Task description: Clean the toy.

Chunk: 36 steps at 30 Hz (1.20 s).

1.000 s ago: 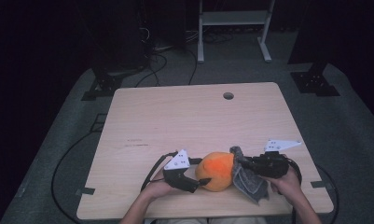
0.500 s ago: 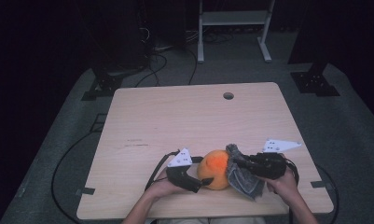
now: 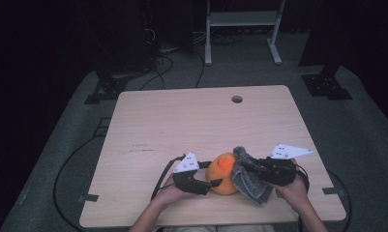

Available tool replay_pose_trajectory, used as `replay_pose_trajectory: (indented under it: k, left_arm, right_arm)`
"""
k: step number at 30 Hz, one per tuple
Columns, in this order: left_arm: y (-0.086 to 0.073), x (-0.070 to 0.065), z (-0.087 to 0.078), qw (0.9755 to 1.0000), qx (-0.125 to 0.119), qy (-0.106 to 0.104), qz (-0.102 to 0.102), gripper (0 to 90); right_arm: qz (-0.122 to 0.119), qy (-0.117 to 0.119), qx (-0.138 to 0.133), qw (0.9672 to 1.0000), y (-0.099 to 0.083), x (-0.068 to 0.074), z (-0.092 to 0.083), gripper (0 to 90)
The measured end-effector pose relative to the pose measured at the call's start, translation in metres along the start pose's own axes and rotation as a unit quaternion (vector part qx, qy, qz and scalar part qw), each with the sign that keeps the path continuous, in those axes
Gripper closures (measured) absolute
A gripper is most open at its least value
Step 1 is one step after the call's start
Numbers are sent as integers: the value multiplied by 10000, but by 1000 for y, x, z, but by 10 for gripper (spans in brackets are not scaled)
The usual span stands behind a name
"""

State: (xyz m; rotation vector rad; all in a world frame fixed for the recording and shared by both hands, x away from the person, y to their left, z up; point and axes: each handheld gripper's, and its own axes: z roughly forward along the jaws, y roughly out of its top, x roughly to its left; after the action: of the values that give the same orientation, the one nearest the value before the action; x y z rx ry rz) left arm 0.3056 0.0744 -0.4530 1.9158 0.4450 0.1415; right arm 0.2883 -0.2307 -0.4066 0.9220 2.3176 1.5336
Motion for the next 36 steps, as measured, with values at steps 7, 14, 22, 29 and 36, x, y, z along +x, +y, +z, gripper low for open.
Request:
replay_pose_trajectory:
  k: [7,14,22,29,36]
  left_arm:
    - [1,-4,6,9999,21,-52,116,225]
    - [3,-9,12,9995,34,72,306,198]
    - [33,-22,-19,9952,-102,198,955,358]
    - [20,-12,-16,9963,309,304,740,336]
    - [21,-22,-1,9950,318,214,925,295]
  right_arm:
    - [-300,284,-155,9990,14,18,1,744]
    - [-257,279,-50,9993,8,15,5,745]
    - [54,534,-652,9964,16,17,-5,749]
    - [393,290,21,9988,-2,4,21,745]
    - [-149,362,-364,9986,23,29,8,746]
